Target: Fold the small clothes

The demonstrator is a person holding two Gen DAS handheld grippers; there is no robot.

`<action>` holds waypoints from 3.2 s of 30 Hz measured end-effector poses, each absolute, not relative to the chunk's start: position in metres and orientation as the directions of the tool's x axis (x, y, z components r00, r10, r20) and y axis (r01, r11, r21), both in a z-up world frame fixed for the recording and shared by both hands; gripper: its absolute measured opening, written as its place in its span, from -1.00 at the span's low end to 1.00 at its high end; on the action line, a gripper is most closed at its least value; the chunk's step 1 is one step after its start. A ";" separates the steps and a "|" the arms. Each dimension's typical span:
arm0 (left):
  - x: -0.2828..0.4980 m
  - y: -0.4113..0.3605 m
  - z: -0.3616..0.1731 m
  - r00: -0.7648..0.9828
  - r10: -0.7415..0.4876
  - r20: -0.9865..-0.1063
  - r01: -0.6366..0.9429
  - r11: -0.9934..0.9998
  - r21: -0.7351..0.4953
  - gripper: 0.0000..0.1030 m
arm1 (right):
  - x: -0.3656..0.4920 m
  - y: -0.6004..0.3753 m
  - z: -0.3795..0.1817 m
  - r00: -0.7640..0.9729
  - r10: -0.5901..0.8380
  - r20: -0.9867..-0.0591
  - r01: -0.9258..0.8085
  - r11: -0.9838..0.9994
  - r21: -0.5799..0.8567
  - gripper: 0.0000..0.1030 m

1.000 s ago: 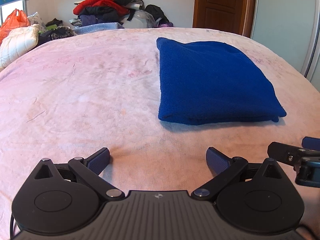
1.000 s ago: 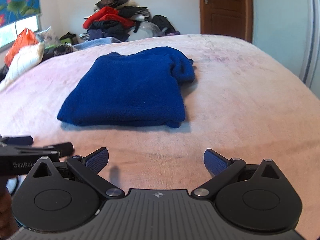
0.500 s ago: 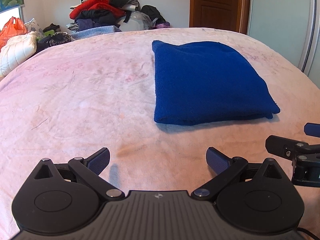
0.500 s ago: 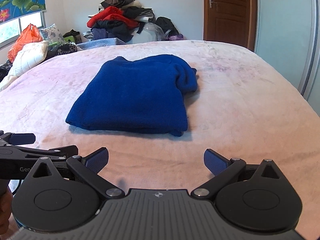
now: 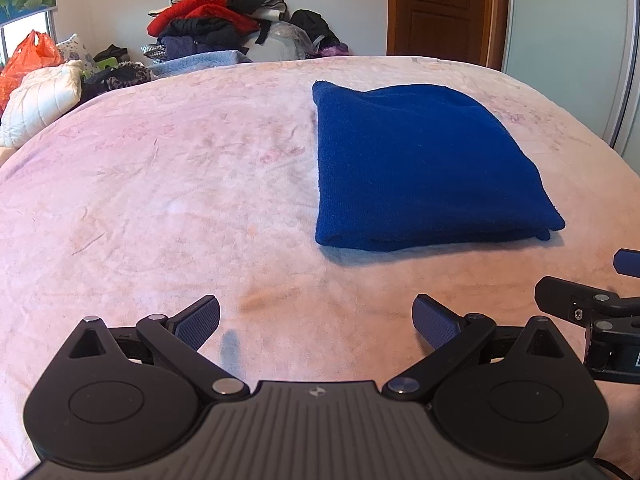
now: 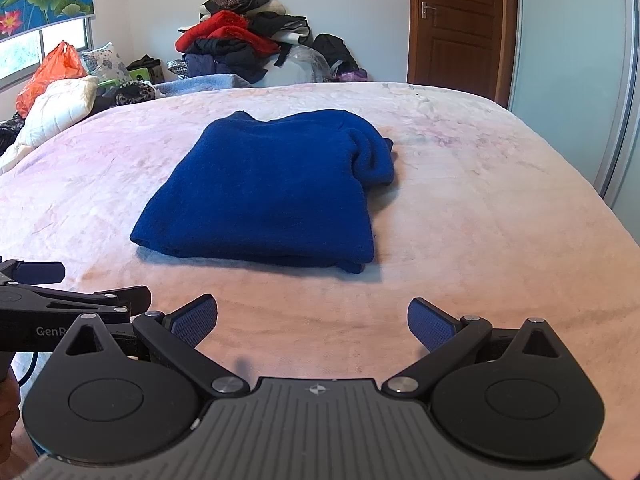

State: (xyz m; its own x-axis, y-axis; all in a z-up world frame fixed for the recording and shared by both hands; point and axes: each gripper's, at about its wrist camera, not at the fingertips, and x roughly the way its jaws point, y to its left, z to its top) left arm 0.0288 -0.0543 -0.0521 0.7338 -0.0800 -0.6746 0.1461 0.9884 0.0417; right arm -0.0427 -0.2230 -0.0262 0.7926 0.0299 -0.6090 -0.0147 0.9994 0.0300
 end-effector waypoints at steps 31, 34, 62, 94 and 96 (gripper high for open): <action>0.031 -0.049 -0.051 0.709 -0.103 -0.698 0.142 0.990 -0.002 1.00 | -0.043 -0.224 -0.026 0.795 0.028 -0.607 -0.014 0.999 0.029 0.99; 0.031 -0.050 -0.052 0.712 -0.091 -0.696 0.137 0.991 0.010 1.00 | -0.043 -0.224 -0.026 0.794 0.029 -0.607 -0.016 1.000 0.027 0.99; 0.029 -0.057 -0.048 0.710 -0.093 -0.698 0.161 0.986 0.033 1.00 | -0.043 -0.224 -0.027 0.793 0.026 -0.609 -0.011 1.000 0.028 0.99; 0.027 -0.057 -0.048 0.723 -0.051 -0.689 0.140 0.987 0.073 1.00 | -0.044 -0.222 -0.025 0.796 0.024 -0.605 -0.019 1.000 0.015 0.99; 0.027 -0.057 -0.048 0.722 -0.051 -0.690 0.140 0.987 0.073 1.00 | -0.044 -0.222 -0.025 0.796 0.024 -0.605 -0.019 1.000 0.015 0.99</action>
State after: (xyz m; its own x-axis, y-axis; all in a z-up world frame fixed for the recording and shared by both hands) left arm 0.0272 -0.0569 -0.0475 0.7222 -0.0510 -0.6898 0.1398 0.9874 0.0735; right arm -0.0440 -0.2223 -0.0251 0.7958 0.0244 -0.6051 -0.0191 0.9997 0.0151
